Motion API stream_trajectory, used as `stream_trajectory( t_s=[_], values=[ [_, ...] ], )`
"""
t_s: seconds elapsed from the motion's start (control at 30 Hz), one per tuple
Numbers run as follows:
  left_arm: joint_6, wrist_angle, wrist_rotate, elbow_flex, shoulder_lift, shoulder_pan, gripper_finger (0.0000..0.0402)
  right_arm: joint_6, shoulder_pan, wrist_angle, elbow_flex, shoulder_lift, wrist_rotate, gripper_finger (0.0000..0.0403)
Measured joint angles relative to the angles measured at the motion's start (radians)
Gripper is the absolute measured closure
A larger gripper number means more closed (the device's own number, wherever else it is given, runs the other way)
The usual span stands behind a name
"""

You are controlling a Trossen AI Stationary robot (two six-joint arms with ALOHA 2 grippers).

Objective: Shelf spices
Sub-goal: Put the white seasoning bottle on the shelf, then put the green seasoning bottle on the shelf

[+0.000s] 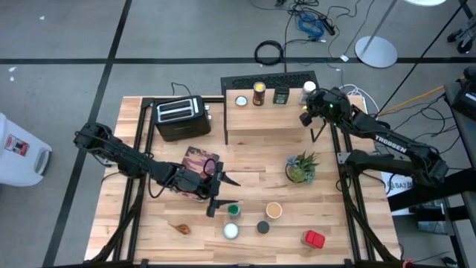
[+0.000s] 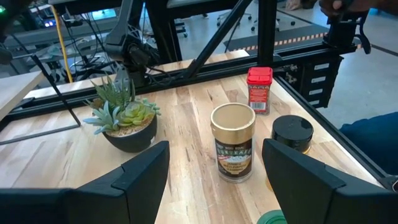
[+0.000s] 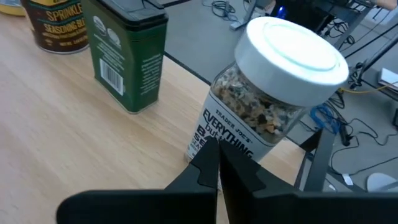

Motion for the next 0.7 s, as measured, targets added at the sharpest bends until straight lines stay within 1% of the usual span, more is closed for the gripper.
stream_trajectory(
  t_s=[0.43, 0.7],
  values=[
    [0.0, 0.003, 0.0, 0.0, 0.0, 0.0, 0.0134, 0.007, -0.029, -0.011, 0.0, 0.0, -0.009, 0.0403],
    [-0.001, 0.002, 0.0, 0.0, 0.0, 0.0, 0.0134, 0.036, 0.014, -0.03, 0.0, -0.011, -0.037, 0.0403]
  ],
)
